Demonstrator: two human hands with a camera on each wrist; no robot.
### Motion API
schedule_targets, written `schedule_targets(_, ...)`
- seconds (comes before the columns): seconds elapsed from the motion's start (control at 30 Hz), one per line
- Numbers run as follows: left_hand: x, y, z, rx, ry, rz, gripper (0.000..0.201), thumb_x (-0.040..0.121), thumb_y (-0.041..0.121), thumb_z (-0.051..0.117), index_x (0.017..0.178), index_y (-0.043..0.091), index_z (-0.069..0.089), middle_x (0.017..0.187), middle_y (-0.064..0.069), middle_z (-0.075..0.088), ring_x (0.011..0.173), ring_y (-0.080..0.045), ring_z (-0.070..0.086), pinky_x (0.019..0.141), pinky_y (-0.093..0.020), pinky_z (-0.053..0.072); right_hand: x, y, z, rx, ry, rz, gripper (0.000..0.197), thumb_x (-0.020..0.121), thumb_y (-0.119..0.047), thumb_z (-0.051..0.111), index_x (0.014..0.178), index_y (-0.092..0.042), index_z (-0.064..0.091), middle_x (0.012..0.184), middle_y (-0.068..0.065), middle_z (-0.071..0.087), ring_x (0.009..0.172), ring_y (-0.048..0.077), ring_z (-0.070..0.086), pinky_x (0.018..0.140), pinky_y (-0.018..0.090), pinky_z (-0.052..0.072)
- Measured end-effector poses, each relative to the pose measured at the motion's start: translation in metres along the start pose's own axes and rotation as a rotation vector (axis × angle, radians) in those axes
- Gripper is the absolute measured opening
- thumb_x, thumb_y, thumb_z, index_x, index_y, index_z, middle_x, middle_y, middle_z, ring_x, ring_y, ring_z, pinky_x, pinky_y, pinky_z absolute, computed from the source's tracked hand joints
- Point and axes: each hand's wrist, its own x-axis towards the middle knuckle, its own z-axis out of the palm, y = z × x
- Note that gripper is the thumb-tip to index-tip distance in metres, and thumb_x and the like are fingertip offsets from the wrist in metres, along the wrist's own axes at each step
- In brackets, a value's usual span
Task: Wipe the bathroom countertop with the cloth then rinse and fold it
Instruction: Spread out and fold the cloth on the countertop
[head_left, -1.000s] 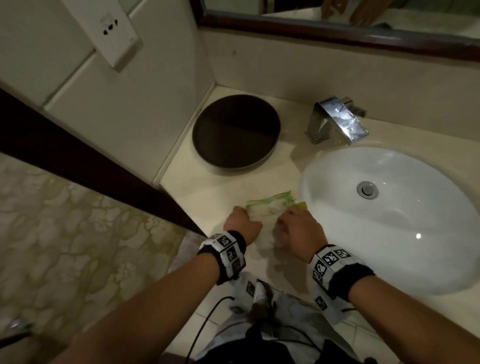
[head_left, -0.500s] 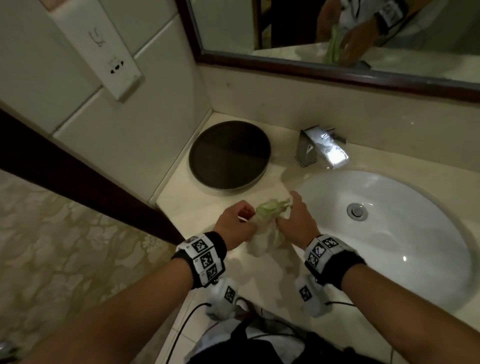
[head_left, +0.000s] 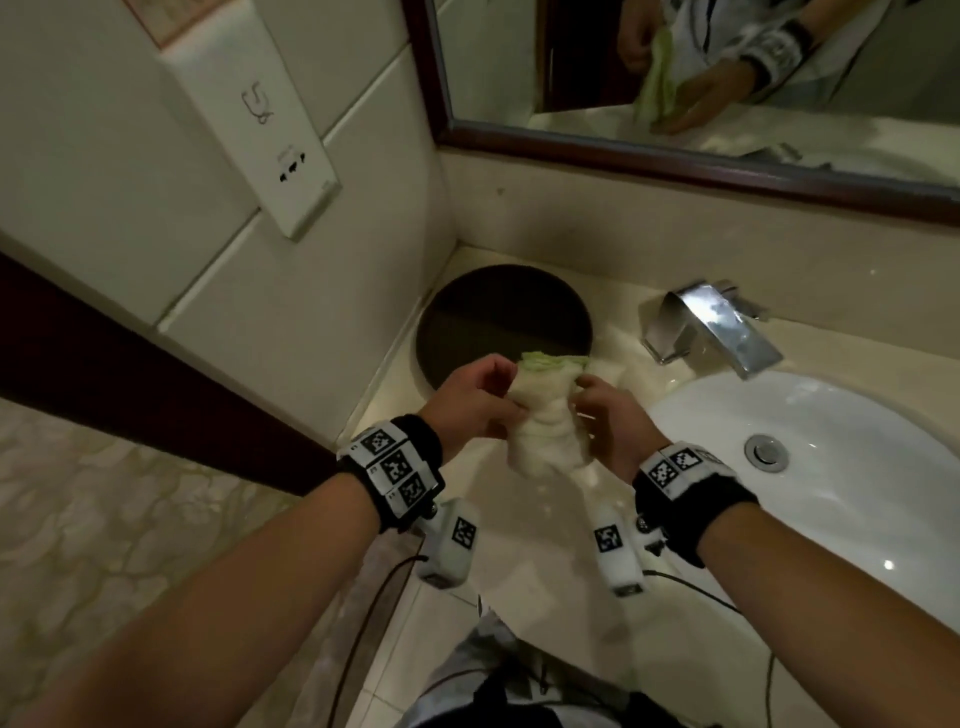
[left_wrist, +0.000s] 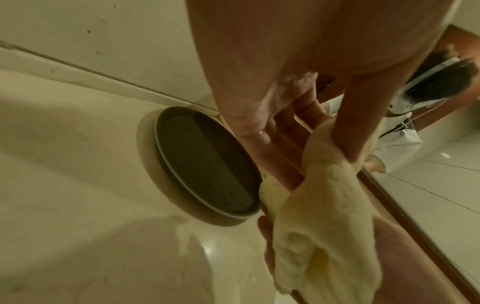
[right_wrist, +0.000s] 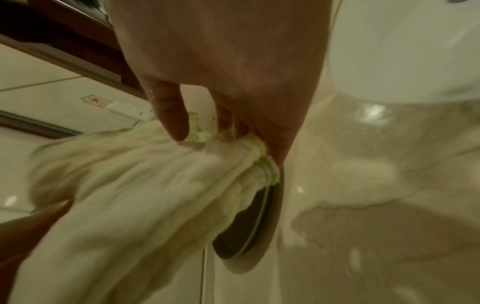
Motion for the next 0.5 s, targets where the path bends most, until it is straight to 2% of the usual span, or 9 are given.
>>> schedule_targets(0.1,0.017,0.001,-0.019,-0.012,0.104,-0.024,0.029,0.079,-0.01,0.066,0.098,0.011,0.058,0.092,-0.005,0.063,0.087,-0.023,0.063,0.07,-0.041,0.055,0.015,-0.003,0.015,-0.05,0.148,-0.061,0.039,0.084,0.001,0.057,0.117,-0.018,0.063,0.093,0.006,0.062,0.08,0.02,0.058,0.062,0.029,0.047)
schedule_targets(0.2,0.038,-0.004,-0.037,0.024,0.213,-0.037,0.028,0.08,-0.006,0.069,0.098,0.013,0.059,0.094,-0.003,0.063,0.088,-0.023,0.062,0.068,-0.039,0.056,0.032,-0.005,0.022,-0.159,0.252,-0.153,0.045,0.081,0.005,0.064,0.122,-0.014,0.062,0.094,0.006,0.063,0.085,0.023,0.061,0.065,0.031,0.049)
schedule_targets(0.27,0.052,-0.01,-0.046,0.066,0.259,-0.058,0.03,0.08,-0.004,0.069,0.105,0.01,0.06,0.098,-0.006,0.064,0.092,-0.025,0.062,0.075,-0.043,0.056,0.043,-0.006,0.027,-0.269,0.304,-0.203,0.047,0.079,0.003,0.069,0.122,-0.013,0.062,0.085,0.004,0.057,0.08,0.023,0.056,0.064,0.032,0.045)
schedule_targets(0.33,0.068,-0.016,-0.056,0.11,0.294,-0.096,0.036,0.079,-0.002,0.07,0.113,0.007,0.06,0.107,-0.012,0.065,0.1,-0.031,0.064,0.084,-0.048,0.056,0.057,-0.007,0.034,-0.361,0.346,-0.237,0.045,0.079,0.002,0.07,0.12,-0.014,0.062,0.081,0.003,0.054,0.074,0.022,0.055,0.067,0.033,0.046)
schedule_targets(0.4,0.079,-0.018,-0.059,0.149,0.316,-0.135,0.039,0.079,0.002,0.071,0.116,0.008,0.06,0.112,-0.014,0.065,0.103,-0.032,0.063,0.087,-0.049,0.055,0.064,-0.007,0.039,-0.419,0.36,-0.255,0.045,0.079,0.003,0.068,0.121,-0.013,0.062,0.079,0.0,0.055,0.067,0.019,0.055,0.063,0.031,0.048)
schedule_targets(0.5,0.1,-0.016,-0.069,0.225,0.336,-0.156,0.036,0.077,0.009,0.072,0.112,0.013,0.064,0.11,-0.009,0.067,0.101,-0.028,0.063,0.088,-0.047,0.055,0.079,-0.012,0.045,-0.518,0.386,-0.259,0.05,0.08,0.004,0.065,0.126,-0.017,0.062,0.078,-0.004,0.057,0.062,0.012,0.055,0.059,0.023,0.048)
